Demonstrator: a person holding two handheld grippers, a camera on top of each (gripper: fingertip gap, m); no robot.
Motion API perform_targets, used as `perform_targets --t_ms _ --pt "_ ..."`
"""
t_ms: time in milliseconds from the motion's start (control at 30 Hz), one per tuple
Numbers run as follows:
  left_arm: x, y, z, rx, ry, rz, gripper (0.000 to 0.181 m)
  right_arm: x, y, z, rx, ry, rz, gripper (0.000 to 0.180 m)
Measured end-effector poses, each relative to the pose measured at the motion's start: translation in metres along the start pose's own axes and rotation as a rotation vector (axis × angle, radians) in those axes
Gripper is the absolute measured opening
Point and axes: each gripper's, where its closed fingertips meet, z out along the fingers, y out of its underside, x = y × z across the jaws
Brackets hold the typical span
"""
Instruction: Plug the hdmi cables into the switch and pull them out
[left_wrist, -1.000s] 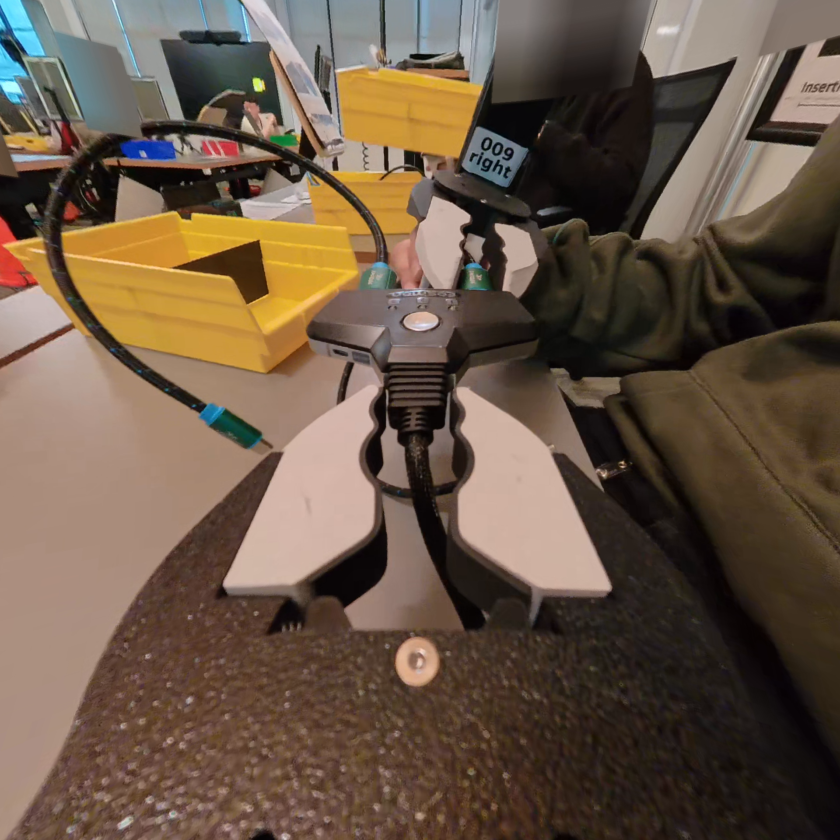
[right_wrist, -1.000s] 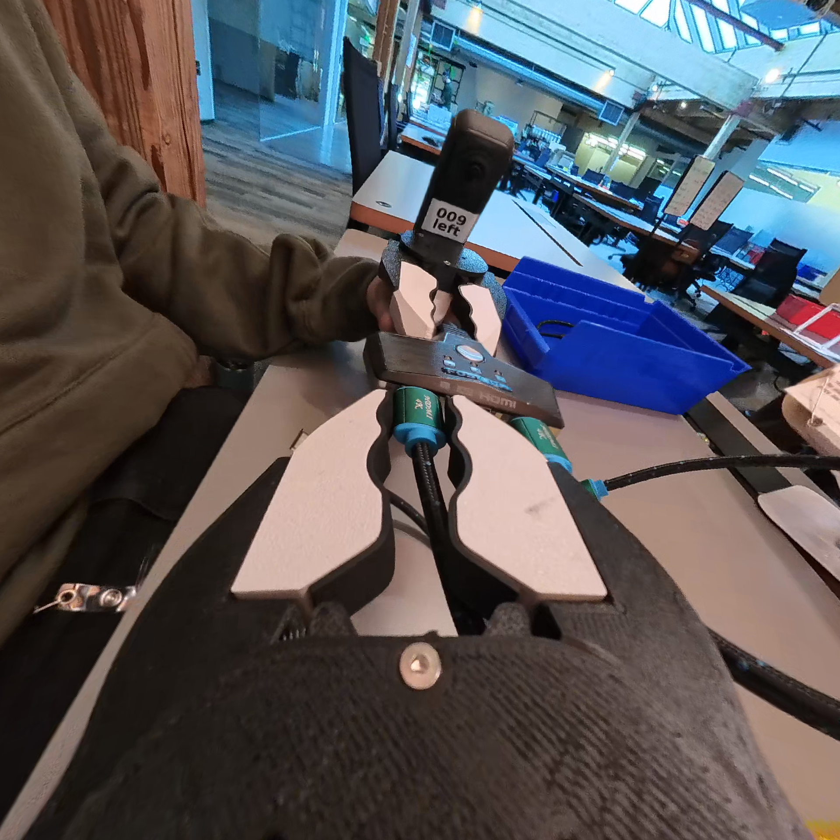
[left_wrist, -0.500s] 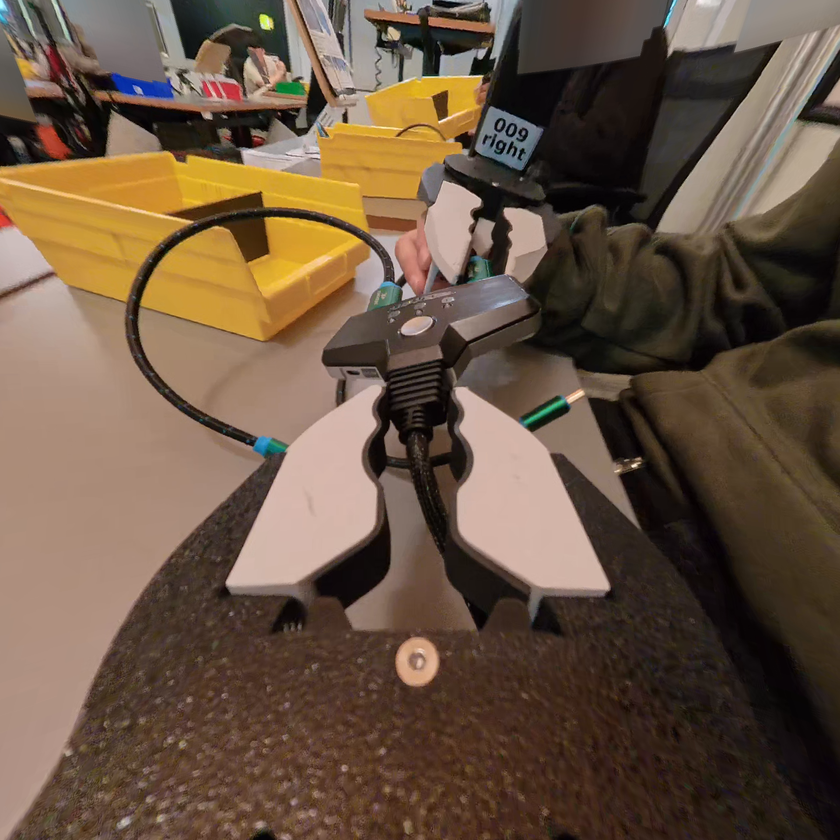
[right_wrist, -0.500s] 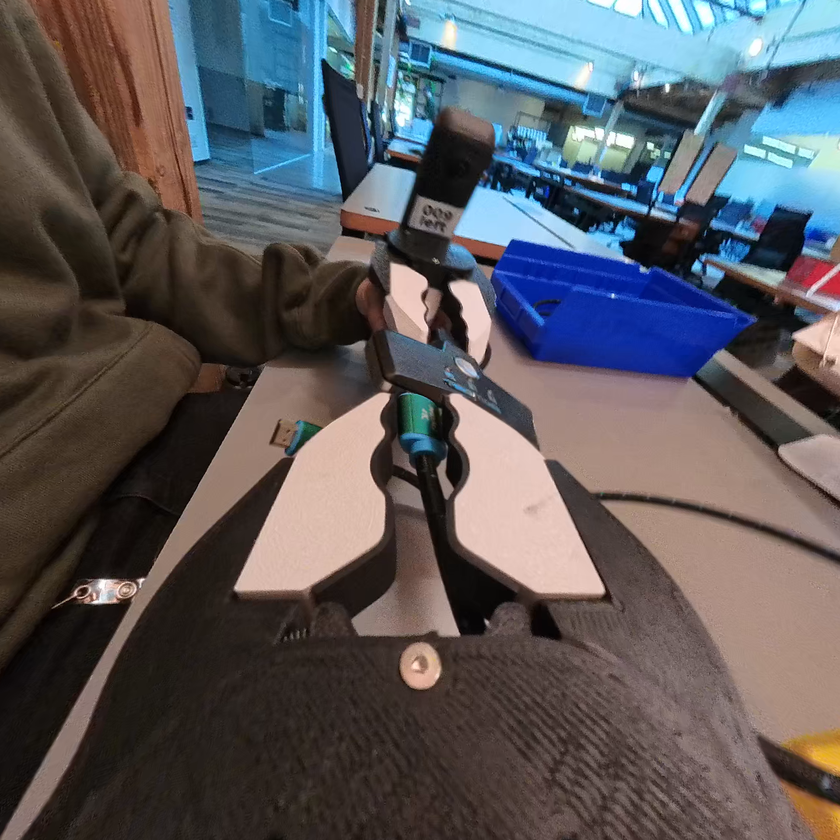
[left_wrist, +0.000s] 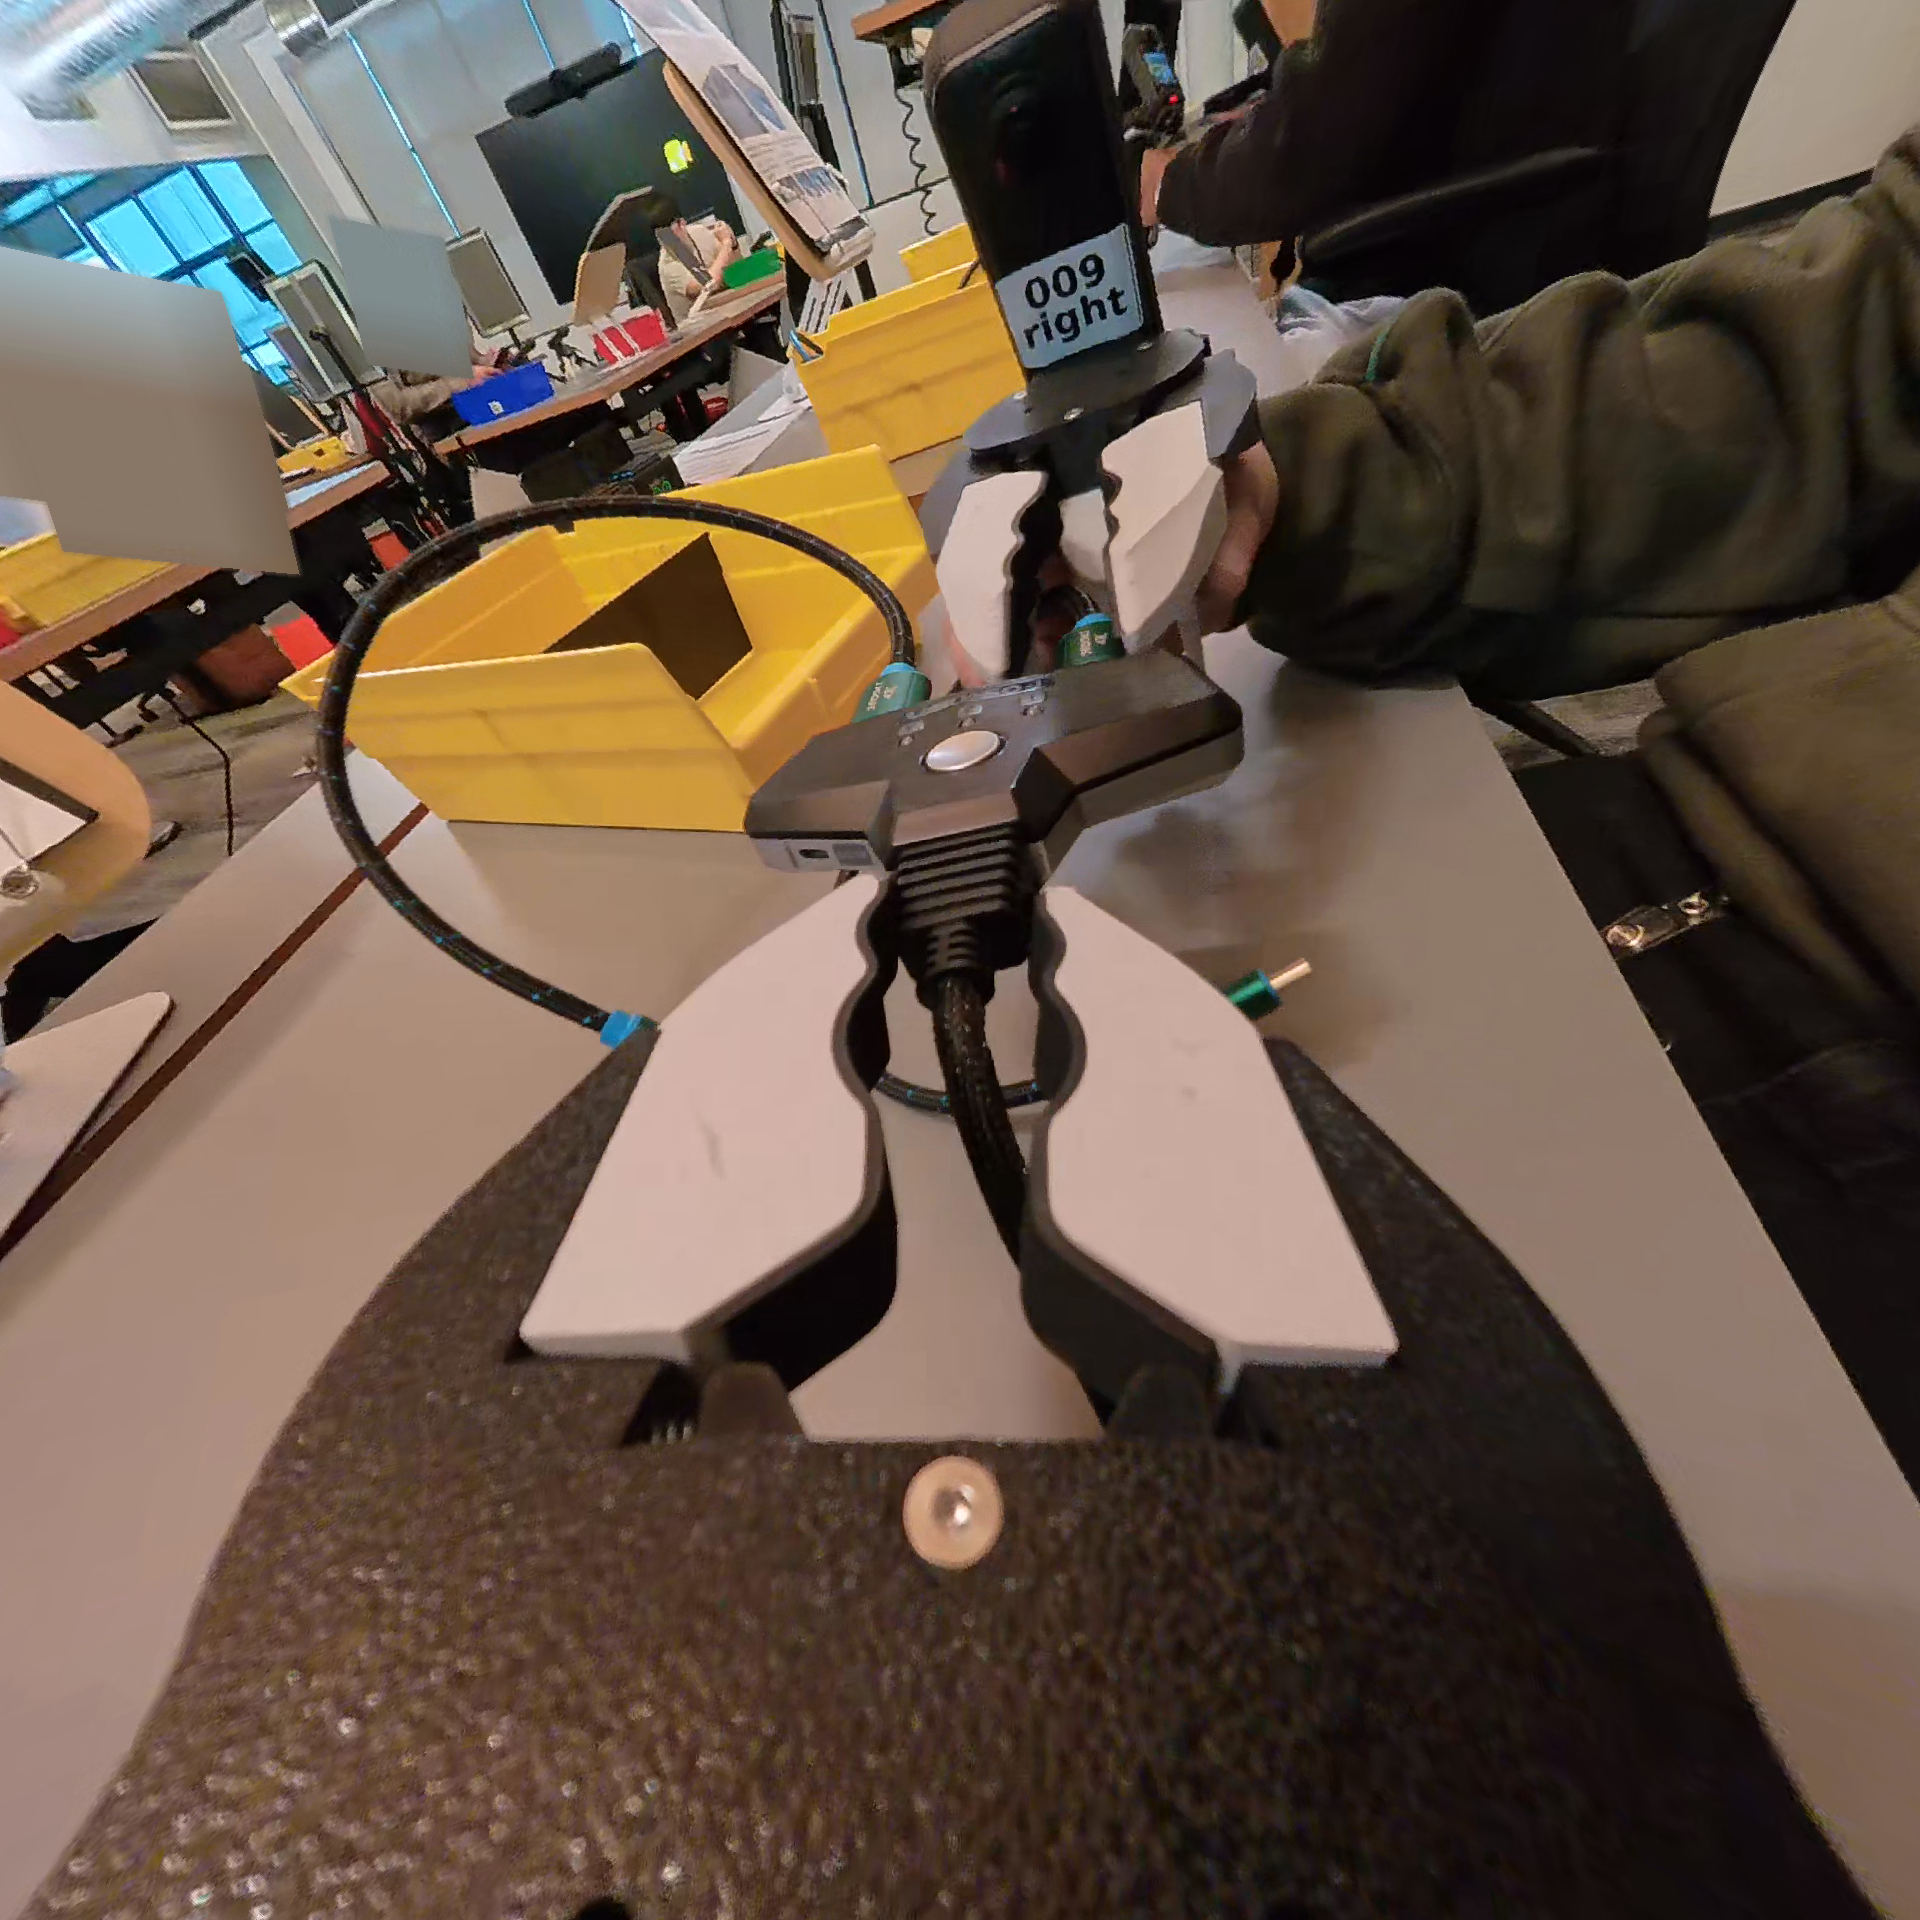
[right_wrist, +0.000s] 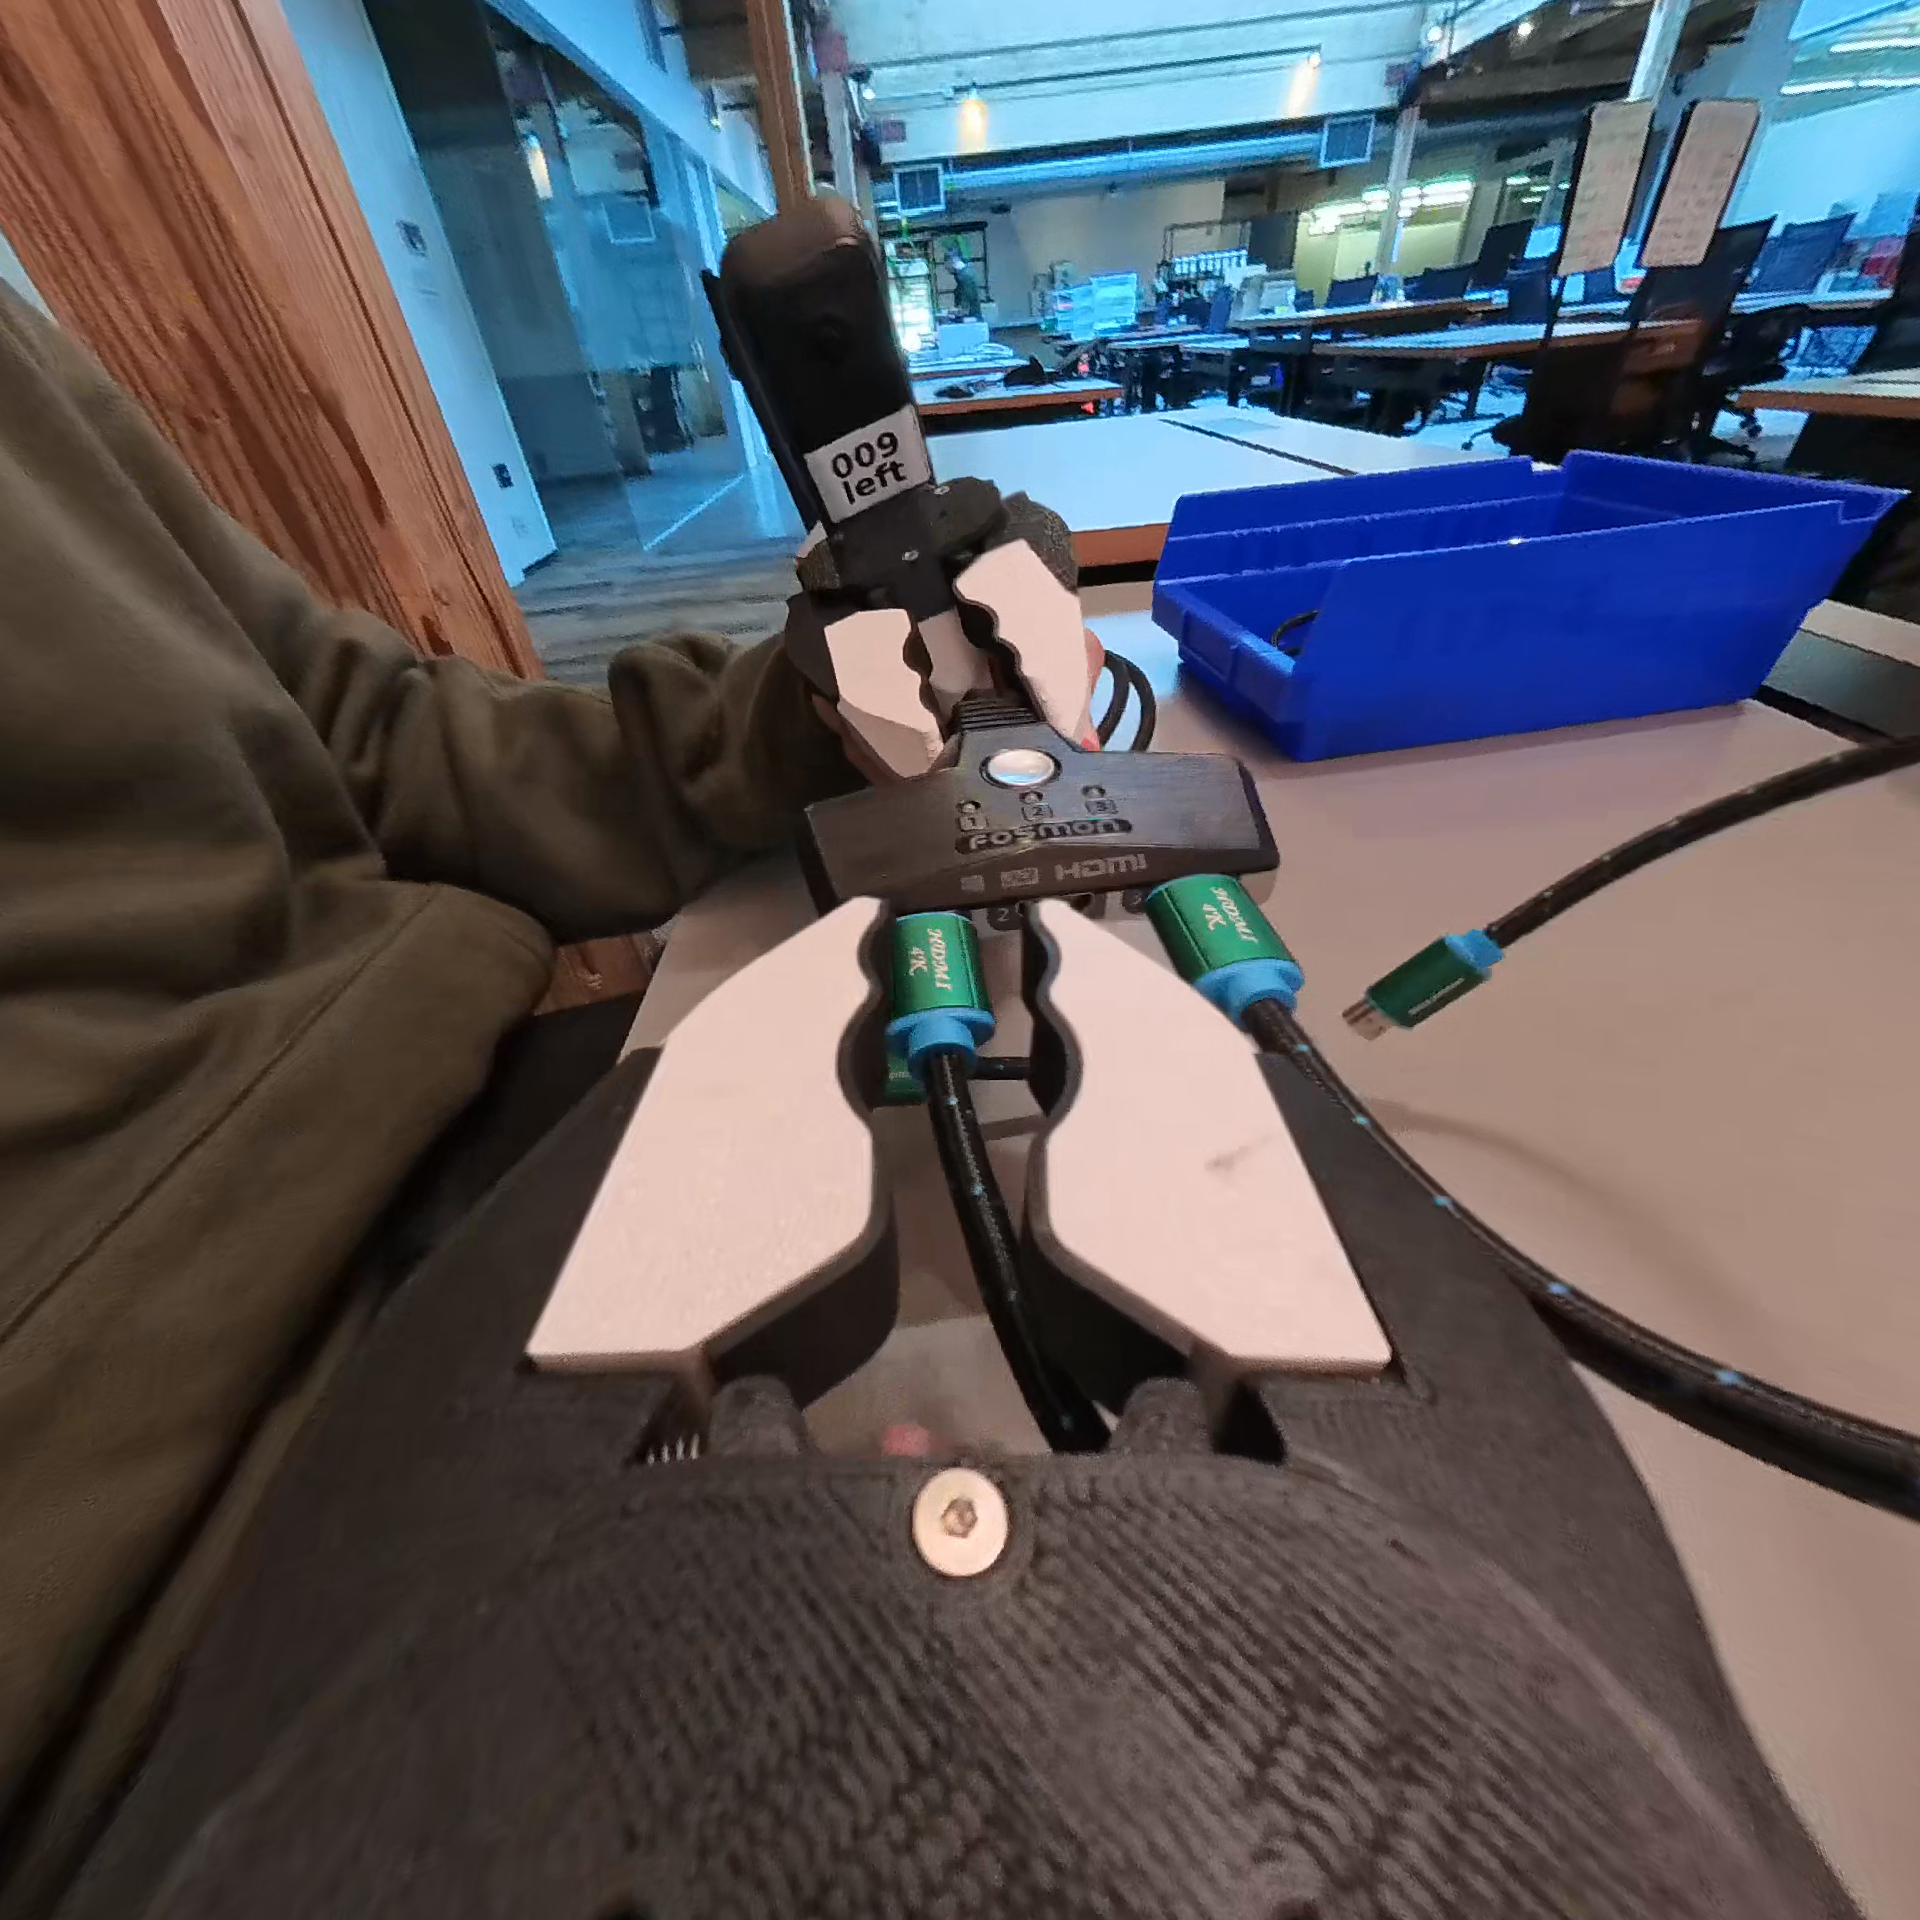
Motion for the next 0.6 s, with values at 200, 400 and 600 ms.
perform_targets --t_ms 200,400,600 --pt "0.002 0.0 -0.003 0.0 0.012 0.023 0.023 -0.004 0.002 0.001 -0.029 -0.02 0.011 0.022" --pt "0.004 0.001 -0.002 0.007 0.027 0.021 0.023 -0.01 0.007 0.0 -0.08 -0.053 0.016 0.018" --pt "0.006 0.0 -0.003 0.031 0.043 0.012 0.023 -0.011 0.028 -0.001 -0.225 -0.046 -0.044 0.028"
